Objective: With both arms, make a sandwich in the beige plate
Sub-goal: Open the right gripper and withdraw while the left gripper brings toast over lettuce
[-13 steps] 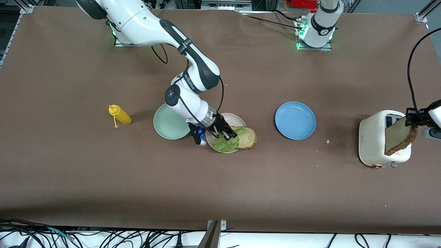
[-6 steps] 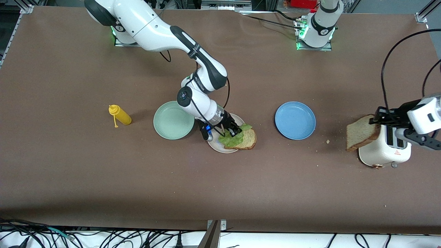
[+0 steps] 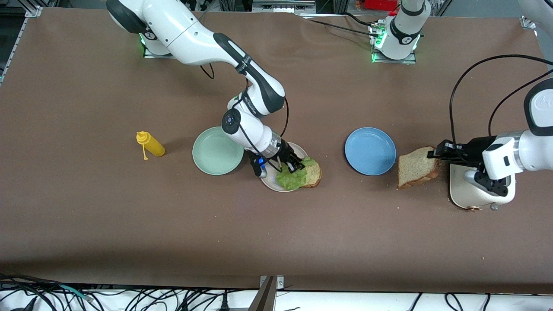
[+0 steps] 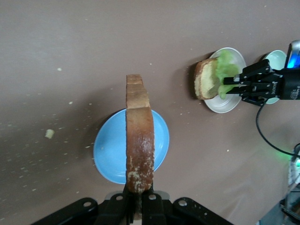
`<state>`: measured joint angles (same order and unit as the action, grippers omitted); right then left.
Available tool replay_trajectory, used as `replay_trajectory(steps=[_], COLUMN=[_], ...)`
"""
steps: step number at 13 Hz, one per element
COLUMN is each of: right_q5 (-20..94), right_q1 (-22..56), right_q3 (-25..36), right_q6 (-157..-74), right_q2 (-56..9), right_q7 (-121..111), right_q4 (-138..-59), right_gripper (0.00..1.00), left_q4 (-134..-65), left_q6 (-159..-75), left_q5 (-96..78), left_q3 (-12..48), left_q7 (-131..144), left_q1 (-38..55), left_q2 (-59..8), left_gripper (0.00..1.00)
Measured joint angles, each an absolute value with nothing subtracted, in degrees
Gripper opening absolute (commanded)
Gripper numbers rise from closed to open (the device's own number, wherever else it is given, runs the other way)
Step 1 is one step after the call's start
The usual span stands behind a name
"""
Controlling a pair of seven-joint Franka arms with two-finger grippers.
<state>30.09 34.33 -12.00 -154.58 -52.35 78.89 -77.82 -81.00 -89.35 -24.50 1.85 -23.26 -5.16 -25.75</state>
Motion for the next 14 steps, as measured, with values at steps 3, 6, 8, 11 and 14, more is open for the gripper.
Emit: replay_trajectory(steps=[3, 6, 8, 11, 14], right_q5=[30.09, 30.09, 30.08, 28.84, 26.18], right_q1=[34.28, 33.60, 31.60, 25.36, 19.86], right_q3=[-12.00, -11.98, -11.91, -11.62, -8.06], right_q6=[-154.66, -153.55, -145.57, -124.23, -102.48], right_q2=[-52.36, -51.64, -48.91, -40.39, -32.50], right_q7=[79.00, 79.10, 79.10, 76.55, 66.65], right_q4=[-77.36, -75.46, -74.13, -73.25, -73.37], right_gripper=[0.99, 1.00, 1.00, 1.00, 1.00], left_q4=[-81.03, -81.14, -81.21, -81.20, -81.17], left_q6=[-89.29, -89.02, -89.00, -89.11, -89.32], left_q5=[-28.56, -33.46, -37.29, -43.87, -54.50], left_q3=[1.97, 2.04, 2.18, 2.32, 2.33], left_q7=[-23.26, -23.23, -23.24, -24.58, -28.54], left_q1=[-4.87, -3.35, -1.63, 1.39, 3.81], left_q2=[-27.43, -29.47, -31.48, -35.23, -39.17], left_gripper=[0.00, 0.00, 0.00, 0.00, 0.00])
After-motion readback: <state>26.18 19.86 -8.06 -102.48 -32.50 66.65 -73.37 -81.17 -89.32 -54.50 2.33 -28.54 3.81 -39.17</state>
